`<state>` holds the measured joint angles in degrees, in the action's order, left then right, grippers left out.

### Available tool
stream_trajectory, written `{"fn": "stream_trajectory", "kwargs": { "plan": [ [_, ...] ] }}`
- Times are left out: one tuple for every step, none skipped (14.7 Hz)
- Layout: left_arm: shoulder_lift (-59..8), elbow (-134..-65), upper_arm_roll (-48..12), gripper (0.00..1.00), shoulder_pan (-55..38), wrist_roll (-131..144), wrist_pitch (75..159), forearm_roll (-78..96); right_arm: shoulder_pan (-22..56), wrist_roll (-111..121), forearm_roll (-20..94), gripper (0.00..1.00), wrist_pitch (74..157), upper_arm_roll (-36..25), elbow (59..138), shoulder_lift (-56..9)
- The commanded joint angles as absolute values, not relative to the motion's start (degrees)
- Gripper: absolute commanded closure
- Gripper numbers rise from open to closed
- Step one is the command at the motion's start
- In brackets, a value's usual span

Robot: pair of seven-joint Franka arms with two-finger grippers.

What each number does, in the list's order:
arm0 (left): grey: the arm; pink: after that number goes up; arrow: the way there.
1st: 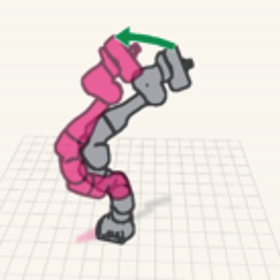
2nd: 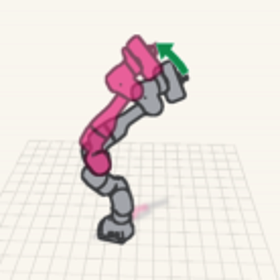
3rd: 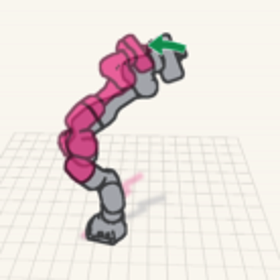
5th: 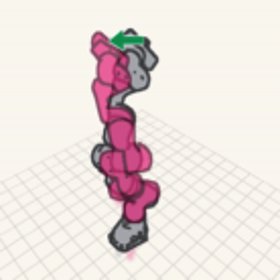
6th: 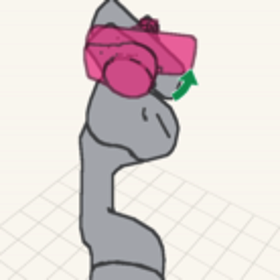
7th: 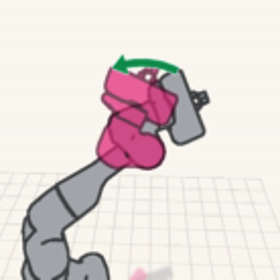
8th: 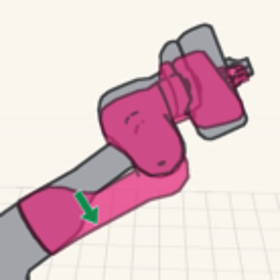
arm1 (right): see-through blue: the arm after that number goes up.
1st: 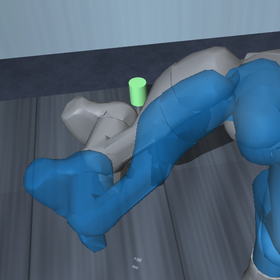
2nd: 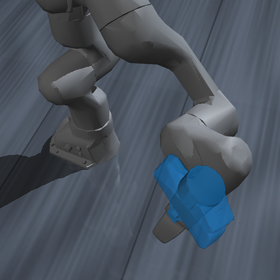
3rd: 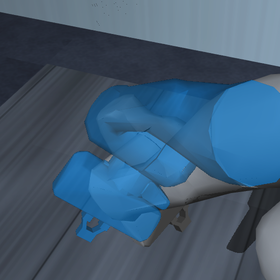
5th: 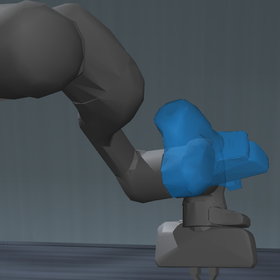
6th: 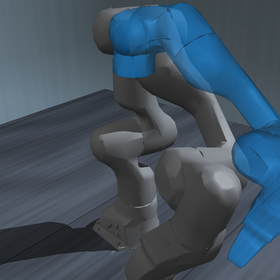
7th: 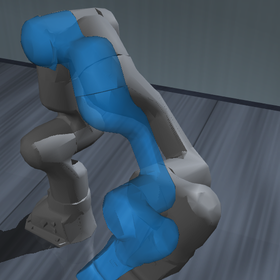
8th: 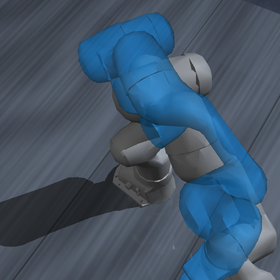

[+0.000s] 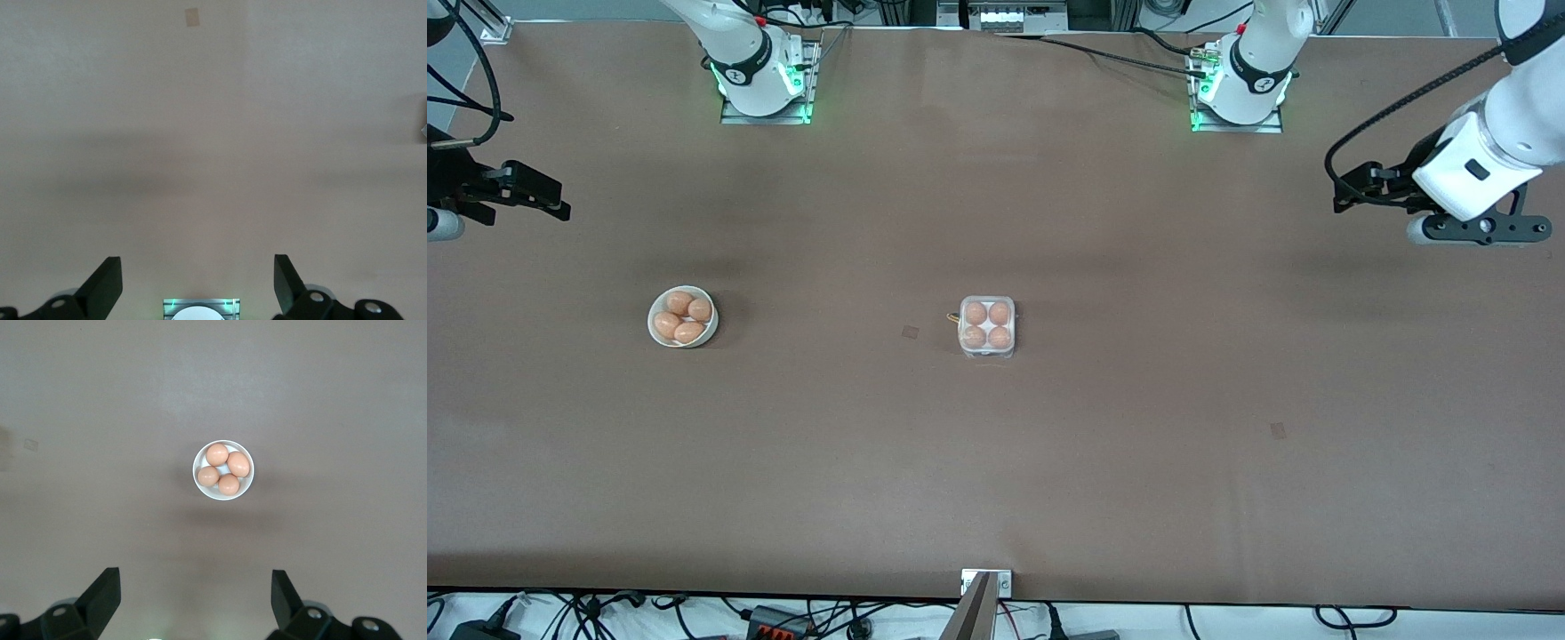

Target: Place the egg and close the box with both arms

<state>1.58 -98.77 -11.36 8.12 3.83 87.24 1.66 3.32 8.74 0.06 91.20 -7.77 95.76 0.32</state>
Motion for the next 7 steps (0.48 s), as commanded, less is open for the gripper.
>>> {"fn": "stream_trajectory", "kwargs": {
  "plan": [
    [0.97, -96.68, -11.6, 0.0, 8.61, 4.22, 85.78, 0.44, 3.16, 8.44, 0.88, 0.0, 90.26, -7.65, 94.57, -0.09],
    [0.88, -96.07, -11.6, 0.0, 9.05, 3.26, 85.61, 0.35, 3.25, 8.44, 0.88, 0.0, 90.35, -7.65, 94.57, -0.09],
    [0.97, -94.93, -11.69, 0.0, 9.57, 2.03, 84.82, 0.35, 3.25, 8.35, 0.88, 0.0, 90.44, -7.65, 94.48, -0.09],
    [0.97, -94.75, -11.86, 0.0, 9.58, -0.41, 83.68, 0.44, 3.25, 8.35, 0.88, 0.0, 90.44, -7.65, 94.48, -0.09],
    [0.97, -94.66, -12.21, 0.0, 9.58, -1.05, 83.76, 0.35, 3.34, 8.35, 0.97, 0.0, 90.27, -7.56, 94.57, -0.09],
    [0.88, -94.31, -12.3, 0.0, 9.58, -1.23, 83.85, 0.35, 3.34, 8.35, 0.88, 0.0, 90.26, -7.56, 94.57, 0.0],
    [0.79, -94.05, -12.22, 0.0, 9.67, -1.4, 83.93, 0.44, 3.34, 8.35, 0.88, 0.0, 90.26, -7.56, 94.48, -0.09]
  ]
}}
